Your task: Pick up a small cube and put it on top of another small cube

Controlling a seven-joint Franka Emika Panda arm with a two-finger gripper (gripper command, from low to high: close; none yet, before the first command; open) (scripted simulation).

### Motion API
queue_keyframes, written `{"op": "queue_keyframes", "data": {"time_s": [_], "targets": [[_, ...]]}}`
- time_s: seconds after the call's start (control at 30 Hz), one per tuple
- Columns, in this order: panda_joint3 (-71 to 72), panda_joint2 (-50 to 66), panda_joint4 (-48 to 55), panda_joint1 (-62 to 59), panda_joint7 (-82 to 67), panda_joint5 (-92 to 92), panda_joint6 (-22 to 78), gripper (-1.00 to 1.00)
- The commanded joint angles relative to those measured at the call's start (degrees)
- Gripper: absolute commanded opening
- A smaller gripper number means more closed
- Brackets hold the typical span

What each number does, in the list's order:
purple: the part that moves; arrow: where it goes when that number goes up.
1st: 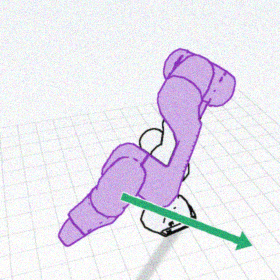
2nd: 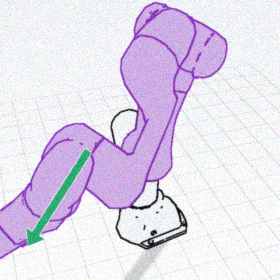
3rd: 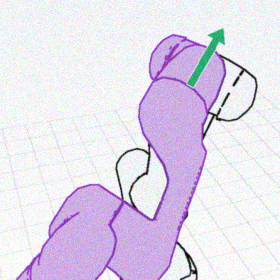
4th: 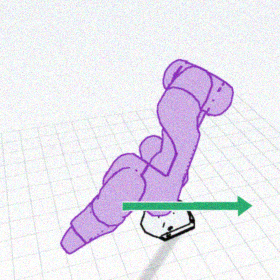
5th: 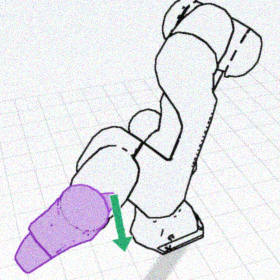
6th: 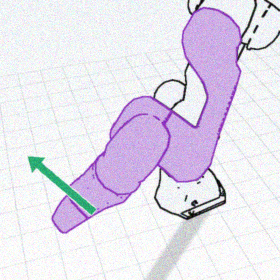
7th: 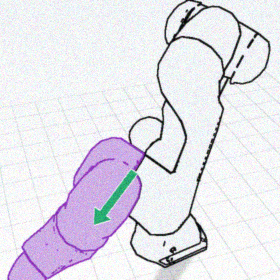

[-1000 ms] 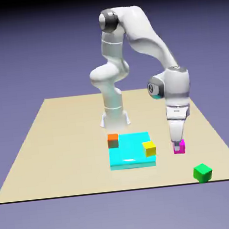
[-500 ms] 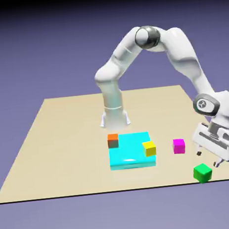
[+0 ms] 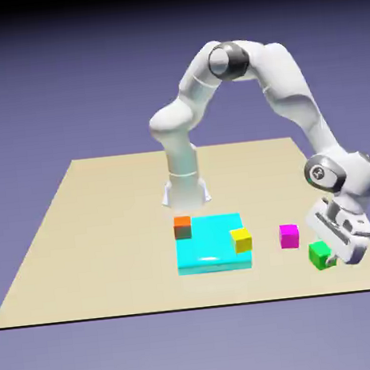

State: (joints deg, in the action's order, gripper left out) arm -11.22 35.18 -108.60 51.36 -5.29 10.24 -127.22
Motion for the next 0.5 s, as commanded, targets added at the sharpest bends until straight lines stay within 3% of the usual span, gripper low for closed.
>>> {"op": "queue_keyframes", "data": {"time_s": [0.0,0.47], "targets": [[2.08,-0.73,-0.73,-1.76,2.19,0.45,0.54,-1.00],[31.15,-10.90,-10.94,-26.43,31.80,4.97,8.77,-1.00]]}}
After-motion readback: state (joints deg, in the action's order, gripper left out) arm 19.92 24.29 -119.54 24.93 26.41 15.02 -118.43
